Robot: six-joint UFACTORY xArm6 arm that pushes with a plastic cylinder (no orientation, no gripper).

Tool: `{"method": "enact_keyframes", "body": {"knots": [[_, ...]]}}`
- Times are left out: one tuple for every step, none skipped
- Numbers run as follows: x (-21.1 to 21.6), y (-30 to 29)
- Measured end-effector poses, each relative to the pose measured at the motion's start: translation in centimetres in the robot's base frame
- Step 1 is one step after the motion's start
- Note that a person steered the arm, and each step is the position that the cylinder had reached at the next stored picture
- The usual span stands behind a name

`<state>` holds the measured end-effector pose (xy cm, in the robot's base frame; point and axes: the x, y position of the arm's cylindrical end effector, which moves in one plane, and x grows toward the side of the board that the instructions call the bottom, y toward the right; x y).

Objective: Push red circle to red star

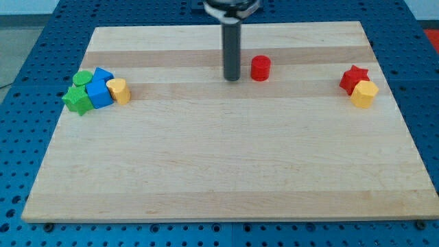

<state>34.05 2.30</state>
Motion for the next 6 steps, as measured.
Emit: {"method": "enact_keyframes", "body": {"knots": [[-2.1,8.6],[-2.7,14.7],[-2.7,13.9],[-2.7,13.9],[-2.7,16.2],[-3.0,16.3]]}}
